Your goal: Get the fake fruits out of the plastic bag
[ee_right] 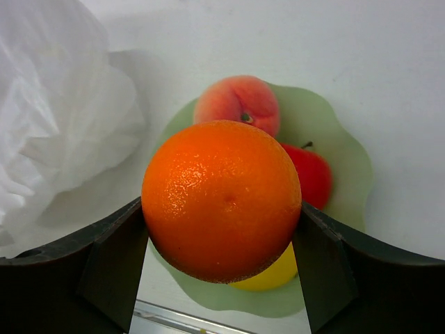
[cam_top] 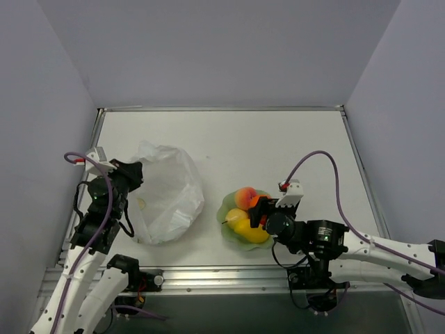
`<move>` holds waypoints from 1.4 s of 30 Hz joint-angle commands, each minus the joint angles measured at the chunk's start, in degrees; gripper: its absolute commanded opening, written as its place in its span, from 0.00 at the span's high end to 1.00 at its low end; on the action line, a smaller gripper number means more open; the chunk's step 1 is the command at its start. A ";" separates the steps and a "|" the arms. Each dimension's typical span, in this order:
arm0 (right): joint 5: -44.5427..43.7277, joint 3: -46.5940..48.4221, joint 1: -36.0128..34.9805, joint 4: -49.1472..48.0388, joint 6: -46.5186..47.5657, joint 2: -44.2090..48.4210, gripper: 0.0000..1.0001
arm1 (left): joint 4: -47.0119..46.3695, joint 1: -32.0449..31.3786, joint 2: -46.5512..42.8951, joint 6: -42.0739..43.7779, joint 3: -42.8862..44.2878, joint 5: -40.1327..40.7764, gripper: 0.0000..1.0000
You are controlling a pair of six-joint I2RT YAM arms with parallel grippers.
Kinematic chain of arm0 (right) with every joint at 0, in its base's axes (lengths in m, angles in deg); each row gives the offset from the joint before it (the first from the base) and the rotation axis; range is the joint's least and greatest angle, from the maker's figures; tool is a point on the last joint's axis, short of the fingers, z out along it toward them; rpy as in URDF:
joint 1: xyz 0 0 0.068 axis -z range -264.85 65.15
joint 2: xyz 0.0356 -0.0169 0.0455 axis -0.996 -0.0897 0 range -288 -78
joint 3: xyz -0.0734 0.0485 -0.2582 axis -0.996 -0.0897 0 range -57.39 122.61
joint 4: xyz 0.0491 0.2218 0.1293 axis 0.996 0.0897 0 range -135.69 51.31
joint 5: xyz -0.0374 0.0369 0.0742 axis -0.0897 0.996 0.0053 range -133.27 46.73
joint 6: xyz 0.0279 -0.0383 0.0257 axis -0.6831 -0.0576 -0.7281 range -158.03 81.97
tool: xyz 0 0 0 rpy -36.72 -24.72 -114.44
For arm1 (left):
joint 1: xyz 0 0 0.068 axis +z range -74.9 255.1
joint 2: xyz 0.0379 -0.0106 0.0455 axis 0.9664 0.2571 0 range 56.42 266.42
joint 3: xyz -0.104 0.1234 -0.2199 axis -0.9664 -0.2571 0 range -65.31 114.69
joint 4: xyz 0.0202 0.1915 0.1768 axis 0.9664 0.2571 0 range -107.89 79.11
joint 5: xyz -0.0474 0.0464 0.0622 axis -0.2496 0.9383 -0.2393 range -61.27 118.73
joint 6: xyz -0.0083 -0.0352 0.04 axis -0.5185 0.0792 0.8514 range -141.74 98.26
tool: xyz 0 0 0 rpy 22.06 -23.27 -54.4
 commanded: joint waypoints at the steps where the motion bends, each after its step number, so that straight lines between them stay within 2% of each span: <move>1: -4.40 -0.20 -0.35 10.20 -8.45 -2.96 0.45 | -7.24 -0.04 2.68 2.13 7.84 -0.21 0.98; 8: -1.78 -0.81 -0.44 10.20 -8.37 -2.71 0.46 | -9.27 0.31 11.11 4.77 17.78 -1.17 0.98; 12: 1.40 -1.96 -0.44 9.59 -6.88 -4.81 0.45 | -9.27 0.49 11.57 6.97 20.60 -0.22 0.98; 19: -2.37 -1.70 -0.36 9.33 -7.14 -8.07 0.44 | -6.30 1.37 5.33 4.61 10.95 4.00 0.98; 25: -4.40 0.76 -0.18 0.72 -1.96 -13.24 0.44 | -0.59 1.72 -2.31 1.26 2.25 5.85 0.98; 30: -3.96 -0.28 -0.09 -2.71 -1.86 -17.91 0.43 | 5.39 1.72 -7.76 1.52 0.04 6.20 0.97; 38: -1.07 -3.54 1.49 -3.95 -2.66 -16.59 0.25 | 10.76 1.72 -13.56 0.82 -2.42 5.32 0.88; 42: 3.24 -1.70 1.49 -3.25 0.59 -16.51 0.09 | 12.87 1.72 -14.71 0.99 -2.34 5.24 0.87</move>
